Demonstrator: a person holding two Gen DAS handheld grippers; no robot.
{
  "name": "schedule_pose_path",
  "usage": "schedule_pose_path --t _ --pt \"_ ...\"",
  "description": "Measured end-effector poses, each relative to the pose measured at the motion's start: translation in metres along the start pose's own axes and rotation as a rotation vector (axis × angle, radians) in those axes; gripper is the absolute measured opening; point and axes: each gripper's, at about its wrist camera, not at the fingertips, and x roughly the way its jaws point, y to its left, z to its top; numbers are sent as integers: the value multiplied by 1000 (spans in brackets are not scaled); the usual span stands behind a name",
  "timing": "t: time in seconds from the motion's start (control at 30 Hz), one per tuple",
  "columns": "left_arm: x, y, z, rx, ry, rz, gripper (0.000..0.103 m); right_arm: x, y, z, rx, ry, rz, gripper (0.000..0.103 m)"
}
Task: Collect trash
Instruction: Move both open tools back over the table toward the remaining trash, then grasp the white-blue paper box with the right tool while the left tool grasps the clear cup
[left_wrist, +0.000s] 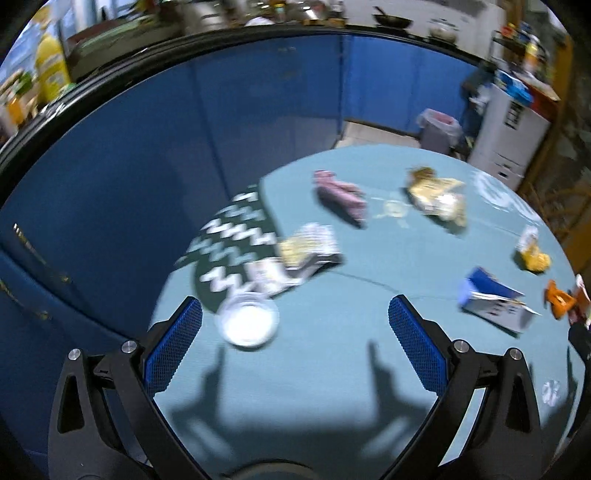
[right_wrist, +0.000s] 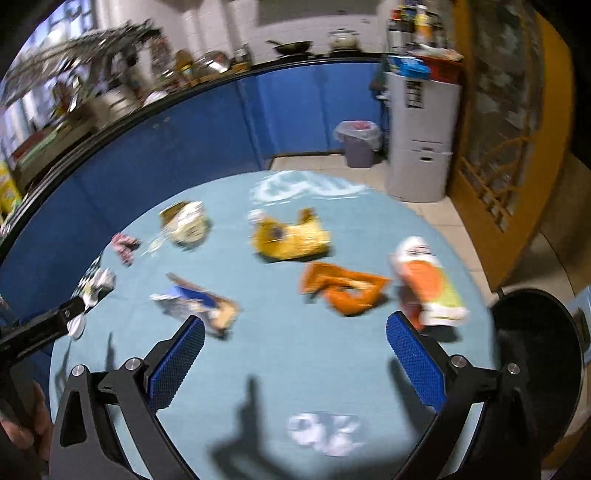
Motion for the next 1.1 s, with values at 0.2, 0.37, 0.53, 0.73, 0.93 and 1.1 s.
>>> schedule_pose_path --t 0.2,0.37,0.53,0.73,0.93,1.1 --pt "9 27 -8 -12 16 -5 99 22 56 4 -130 29 28 96" --pt "25 39 -15 -16 54 -9 99 51 82 7 -199 75 29 96" --pt "42 41 -19 -23 95 -18 99 80 93 10 -257 131 1 96" --pt "38 42 -18 -18 76 -31 90 87 86 10 -220 144 29 89" --pt "25 34 -19 15 52 -84 41 74 88 7 -219 124 80 33" --pt "18 37 -17 -24 51 -149 41 50 96 1 -244 74 119 31"
